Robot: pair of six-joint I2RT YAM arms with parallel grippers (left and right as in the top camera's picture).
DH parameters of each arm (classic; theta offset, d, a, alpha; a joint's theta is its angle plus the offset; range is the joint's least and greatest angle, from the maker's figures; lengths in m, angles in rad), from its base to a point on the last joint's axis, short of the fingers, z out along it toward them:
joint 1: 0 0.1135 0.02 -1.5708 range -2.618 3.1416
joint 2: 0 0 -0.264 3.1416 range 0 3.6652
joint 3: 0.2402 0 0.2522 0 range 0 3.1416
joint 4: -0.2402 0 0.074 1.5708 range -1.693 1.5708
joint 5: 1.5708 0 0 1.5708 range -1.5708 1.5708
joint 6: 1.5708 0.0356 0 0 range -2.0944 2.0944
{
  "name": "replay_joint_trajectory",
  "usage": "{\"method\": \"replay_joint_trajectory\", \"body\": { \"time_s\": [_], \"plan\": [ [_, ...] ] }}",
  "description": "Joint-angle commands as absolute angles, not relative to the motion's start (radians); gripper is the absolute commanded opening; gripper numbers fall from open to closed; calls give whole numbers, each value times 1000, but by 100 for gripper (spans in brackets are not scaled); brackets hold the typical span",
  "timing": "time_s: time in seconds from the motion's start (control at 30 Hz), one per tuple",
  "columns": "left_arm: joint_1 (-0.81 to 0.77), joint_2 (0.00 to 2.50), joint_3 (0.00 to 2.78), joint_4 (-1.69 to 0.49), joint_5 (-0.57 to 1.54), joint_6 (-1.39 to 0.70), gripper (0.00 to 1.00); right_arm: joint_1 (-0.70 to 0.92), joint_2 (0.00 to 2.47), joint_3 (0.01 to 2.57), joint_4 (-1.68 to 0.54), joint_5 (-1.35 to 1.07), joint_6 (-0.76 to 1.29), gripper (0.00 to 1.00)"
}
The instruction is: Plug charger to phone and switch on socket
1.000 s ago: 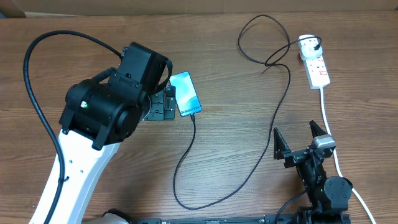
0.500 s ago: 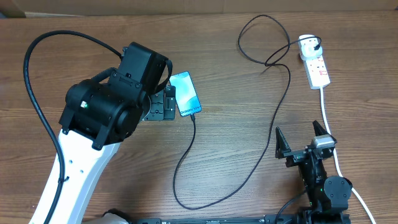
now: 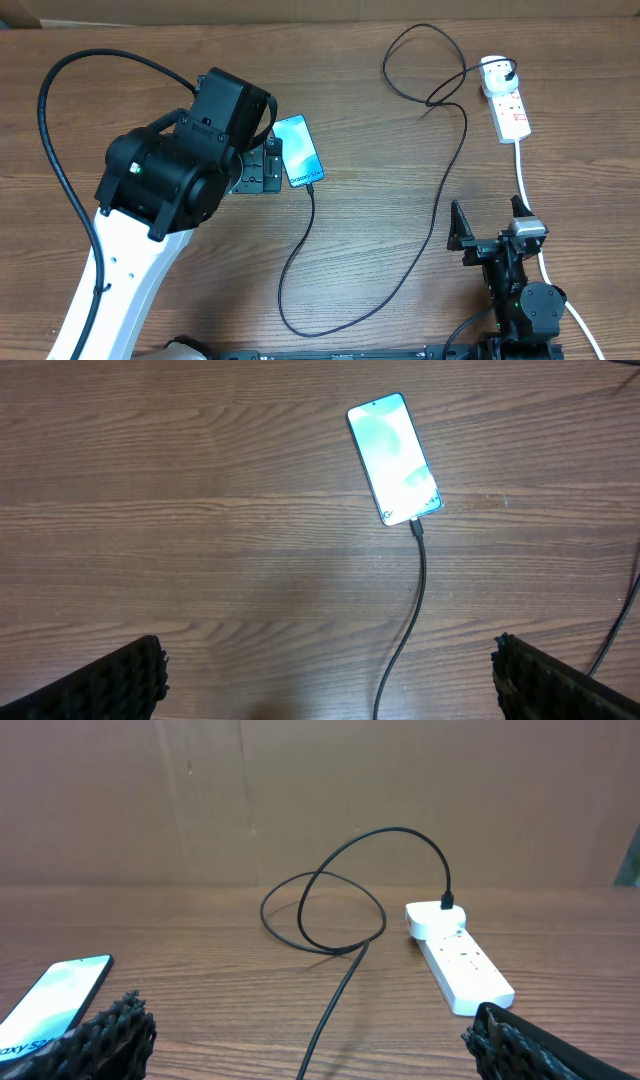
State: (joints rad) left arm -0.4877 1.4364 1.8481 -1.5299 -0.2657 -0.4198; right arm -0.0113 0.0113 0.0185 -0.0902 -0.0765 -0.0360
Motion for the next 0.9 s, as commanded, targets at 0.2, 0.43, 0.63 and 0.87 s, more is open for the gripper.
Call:
{"method": "replay_joint_trajectory", "body": {
  "time_s": [0.2,0.43,0.63,0.87],
  "plan": [
    [-492,1435,1848,-1529,-262,-434,100,-6,3,9,-88,-61,-52,100],
    [-492,1435,1848,-1529,-262,-434,100,-6,3,9,-87,-60,-53,100],
    [-492,1435,1848,-1529,-262,-434,100,-6,3,9,-81,-61,-53,100],
    [-492,1435,1848,-1529,-262,-434,99,-6,3,9,-81,-61,-53,100]
  ]
}}
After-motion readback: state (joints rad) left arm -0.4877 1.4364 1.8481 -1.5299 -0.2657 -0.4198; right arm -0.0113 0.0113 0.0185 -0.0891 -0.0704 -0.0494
